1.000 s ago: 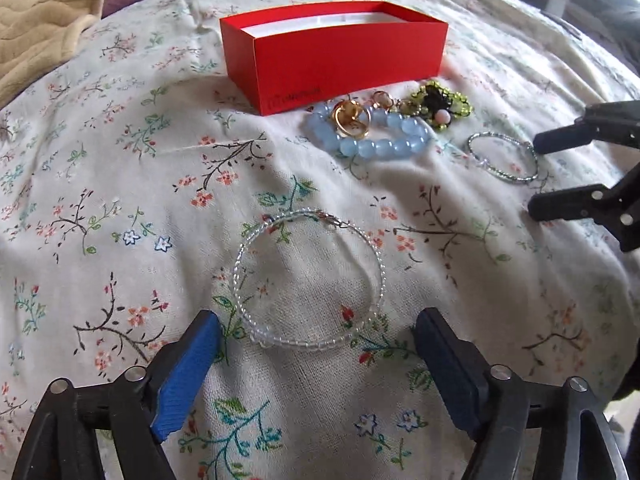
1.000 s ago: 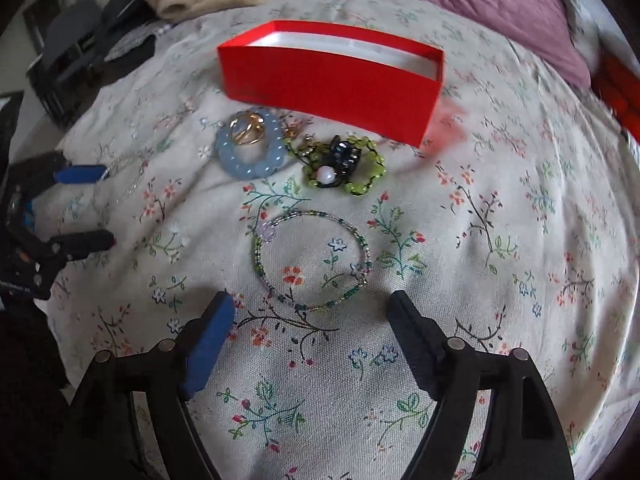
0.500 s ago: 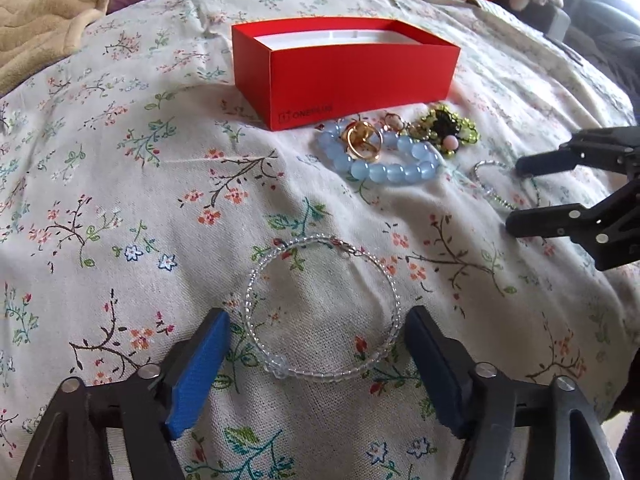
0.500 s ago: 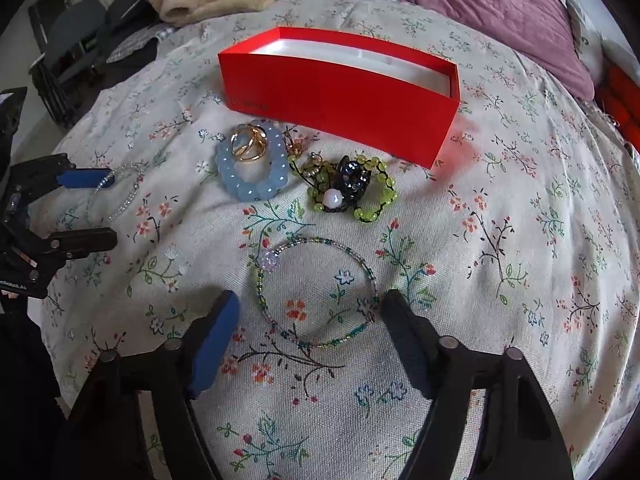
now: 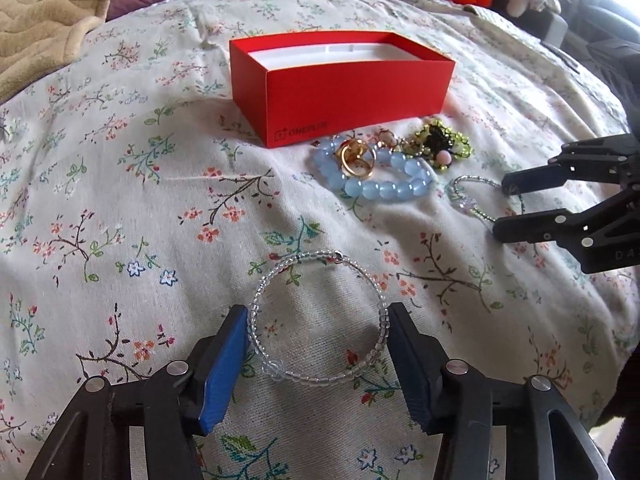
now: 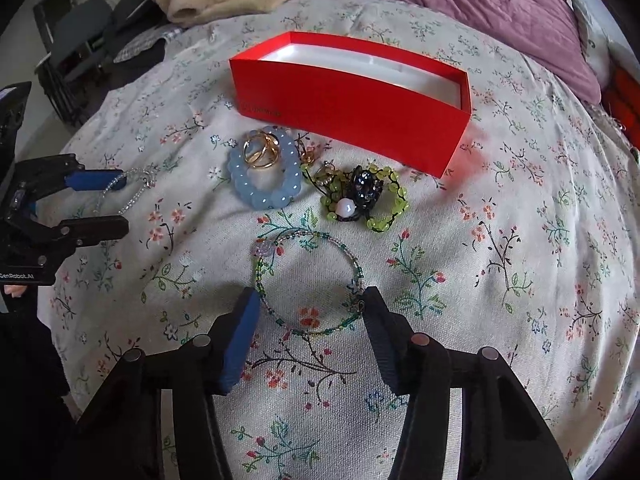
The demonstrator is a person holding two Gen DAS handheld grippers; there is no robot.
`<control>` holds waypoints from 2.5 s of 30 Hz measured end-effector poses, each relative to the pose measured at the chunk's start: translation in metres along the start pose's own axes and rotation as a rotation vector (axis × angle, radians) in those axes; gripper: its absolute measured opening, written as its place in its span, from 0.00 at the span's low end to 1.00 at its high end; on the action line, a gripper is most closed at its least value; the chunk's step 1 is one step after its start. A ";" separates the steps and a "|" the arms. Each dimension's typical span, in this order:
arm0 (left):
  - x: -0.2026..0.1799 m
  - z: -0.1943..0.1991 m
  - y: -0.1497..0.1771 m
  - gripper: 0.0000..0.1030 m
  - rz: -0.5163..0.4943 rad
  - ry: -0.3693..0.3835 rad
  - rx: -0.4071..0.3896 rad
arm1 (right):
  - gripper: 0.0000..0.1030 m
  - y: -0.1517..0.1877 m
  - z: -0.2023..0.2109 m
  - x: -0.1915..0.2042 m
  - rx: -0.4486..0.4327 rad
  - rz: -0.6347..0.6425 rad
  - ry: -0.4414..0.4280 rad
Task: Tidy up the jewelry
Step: 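Carry both held bracelets up and over the open red box, then lower both bracelets into the red box and open both grippers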
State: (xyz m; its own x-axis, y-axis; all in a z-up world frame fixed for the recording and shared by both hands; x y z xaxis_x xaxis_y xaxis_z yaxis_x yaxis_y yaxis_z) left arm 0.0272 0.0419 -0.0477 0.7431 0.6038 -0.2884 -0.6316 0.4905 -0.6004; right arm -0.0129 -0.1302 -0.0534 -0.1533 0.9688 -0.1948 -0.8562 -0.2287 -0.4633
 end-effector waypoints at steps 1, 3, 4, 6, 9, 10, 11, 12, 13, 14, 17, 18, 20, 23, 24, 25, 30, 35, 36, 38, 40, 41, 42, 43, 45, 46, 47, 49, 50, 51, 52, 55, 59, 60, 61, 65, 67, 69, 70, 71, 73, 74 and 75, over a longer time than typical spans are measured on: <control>-0.001 0.000 -0.001 0.57 -0.002 0.000 -0.002 | 0.54 0.000 0.001 0.000 -0.001 -0.001 0.001; -0.002 0.001 -0.002 0.57 -0.003 -0.002 -0.004 | 0.54 -0.002 0.002 -0.001 -0.004 -0.002 0.001; -0.002 0.002 -0.003 0.57 -0.003 -0.005 -0.005 | 0.54 -0.003 0.003 -0.001 -0.006 -0.003 0.001; -0.002 0.003 -0.004 0.57 -0.003 -0.010 -0.006 | 0.54 -0.005 0.005 -0.002 -0.012 -0.008 0.001; -0.002 0.005 -0.007 0.57 -0.004 -0.012 -0.013 | 0.54 -0.009 0.009 -0.003 -0.022 -0.016 -0.002; -0.002 0.006 -0.008 0.57 -0.004 -0.013 -0.016 | 0.54 -0.010 0.010 -0.003 -0.026 -0.017 -0.002; -0.002 0.006 -0.009 0.57 -0.005 -0.014 -0.017 | 0.54 -0.011 0.012 -0.004 -0.031 -0.020 -0.003; -0.003 0.007 -0.011 0.57 -0.007 -0.016 -0.020 | 0.54 -0.012 0.014 -0.004 -0.035 -0.022 -0.003; -0.003 0.007 -0.013 0.57 -0.007 -0.017 -0.023 | 0.54 -0.013 0.015 -0.004 -0.039 -0.025 -0.003; -0.003 0.008 -0.015 0.57 -0.008 -0.019 -0.025 | 0.54 -0.015 0.017 -0.005 -0.043 -0.028 -0.003; -0.006 0.009 -0.024 0.57 -0.015 -0.025 -0.035 | 0.54 -0.022 0.022 -0.010 -0.055 -0.041 0.002; -0.007 0.009 -0.028 0.57 -0.019 -0.027 -0.040 | 0.54 -0.025 0.023 -0.012 -0.059 -0.046 0.004; -0.009 0.009 -0.036 0.57 -0.025 -0.029 -0.044 | 0.54 -0.033 0.027 -0.016 -0.073 -0.059 0.007; -0.013 0.008 -0.048 0.57 -0.037 -0.038 -0.050 | 0.54 -0.043 0.032 -0.023 -0.091 -0.076 0.013; -0.013 0.008 -0.051 0.57 -0.038 -0.040 -0.051 | 0.54 -0.048 0.034 -0.026 -0.097 -0.082 0.015; -0.014 0.008 -0.056 0.57 -0.040 -0.043 -0.053 | 0.54 -0.051 0.035 -0.027 -0.102 -0.086 0.016; -0.013 0.005 -0.080 0.57 -0.030 -0.077 -0.046 | 0.54 -0.071 0.037 -0.038 -0.111 -0.114 0.020; -0.007 0.002 -0.103 0.57 -0.010 -0.101 -0.041 | 0.54 -0.092 0.033 -0.049 -0.111 -0.139 0.033; -0.006 0.001 -0.109 0.57 -0.012 -0.103 -0.041 | 0.54 -0.094 0.032 -0.051 -0.111 -0.143 0.034; -0.005 0.000 -0.119 0.57 -0.015 -0.103 -0.043 | 0.54 -0.100 0.030 -0.055 -0.110 -0.152 0.038; -0.004 -0.003 -0.127 0.57 -0.020 -0.103 -0.041 | 0.54 -0.105 0.028 -0.060 -0.108 -0.160 0.038; -0.003 -0.005 -0.133 0.57 -0.027 -0.106 -0.040 | 0.54 -0.108 0.027 -0.062 -0.107 -0.164 0.039; -0.002 -0.008 -0.137 0.57 -0.034 -0.108 -0.038 | 0.54 -0.110 0.026 -0.064 -0.107 -0.168 0.040; -0.001 -0.010 -0.141 0.57 -0.041 -0.109 -0.037 | 0.54 -0.112 0.025 -0.067 -0.107 -0.172 0.041; 0.002 -0.015 -0.148 0.57 -0.047 -0.115 -0.035 | 0.54 -0.117 0.023 -0.071 -0.107 -0.180 0.041; 0.003 -0.017 -0.151 0.57 -0.049 -0.117 -0.037 | 0.54 -0.120 0.022 -0.074 -0.107 -0.183 0.040; 0.005 -0.019 -0.153 0.57 -0.050 -0.116 -0.040 | 0.54 -0.122 0.021 -0.076 -0.107 -0.185 0.039; 0.009 -0.026 -0.156 0.57 -0.051 -0.123 -0.041 | 0.54 -0.126 0.017 -0.080 -0.103 -0.193 0.037; 0.011 -0.029 -0.158 0.57 -0.052 -0.124 -0.039 | 0.54 -0.127 0.014 -0.082 -0.097 -0.197 0.035; 0.013 -0.034 -0.159 0.57 -0.052 -0.122 -0.034 | 0.54 -0.128 0.011 -0.083 -0.092 -0.199 0.034; 0.015 -0.039 -0.160 0.57 -0.053 -0.122 -0.027 | 0.54 -0.130 0.008 -0.085 -0.087 -0.198 0.036; 0.020 -0.050 -0.160 0.57 -0.057 -0.127 -0.008 | 0.54 -0.133 -0.002 -0.087 -0.071 -0.186 0.039; 0.023 -0.058 -0.163 0.57 -0.070 -0.137 -0.003 | 0.54 -0.134 -0.019 -0.087 -0.041 -0.162 0.050; 0.023 -0.059 -0.163 0.57 -0.074 -0.135 -0.003 | 0.54 -0.134 -0.021 -0.087 -0.038 -0.159 0.051; 0.022 -0.060 -0.164 0.57 -0.076 -0.128 0.000 | 0.55 -0.134 -0.023 -0.087 -0.038 -0.156 0.058; 0.021 -0.065 -0.165 0.57 -0.086 -0.132 0.012 | 0.55 -0.135 -0.026 -0.088 -0.044 -0.150 0.065; 0.020 -0.066 -0.164 0.57 -0.097 -0.137 0.018 | 0.56 -0.136 -0.028 -0.088 -0.042 -0.151 0.065; 0.019 -0.067 -0.163 0.58 -0.107 -0.139 0.020 | 0.56 -0.136 -0.028 -0.088 -0.040 -0.148 0.070; 0.019 -0.067 -0.162 0.60 -0.109 -0.140 0.022 | 0.56 -0.136 -0.029 -0.088 -0.039 -0.146 0.072; 0.018 -0.067 -0.162 0.62 -0.112 -0.140 0.022 | 0.57 -0.136 -0.029 -0.087 -0.037 -0.144 0.070; 0.016 -0.065 -0.161 0.63 -0.119 -0.148 0.022 | 0.59 -0.135 -0.029 -0.086 -0.029 -0.143 0.065; 0.016 -0.065 -0.162 0.64 -0.122 -0.151 0.022 | 0.59 -0.135 -0.030 -0.086 -0.024 -0.142 0.063; 0.015 -0.064 -0.162 0.64 -0.125 -0.154 0.023 | 0.60 -0.135 -0.030 -0.086 -0.020 -0.142 0.065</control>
State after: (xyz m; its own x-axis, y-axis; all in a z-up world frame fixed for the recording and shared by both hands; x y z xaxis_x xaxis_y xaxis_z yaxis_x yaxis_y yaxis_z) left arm 0.1545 -0.0685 -0.0027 0.7745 0.6256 -0.0942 -0.5427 0.5806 -0.6070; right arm 0.1305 -0.1859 -0.0002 0.0014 0.9835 -0.1809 -0.8568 -0.0921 -0.5073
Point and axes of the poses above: each gripper's, at about its wrist camera, not at the fingertips, and z roughly against the way its jaws point, x to its left, y to its underside, the point moved 5 cm from there along -z, roughly the way its jaws point, and after that the axes turned 15 degrees about y, right-handed, at the moved point
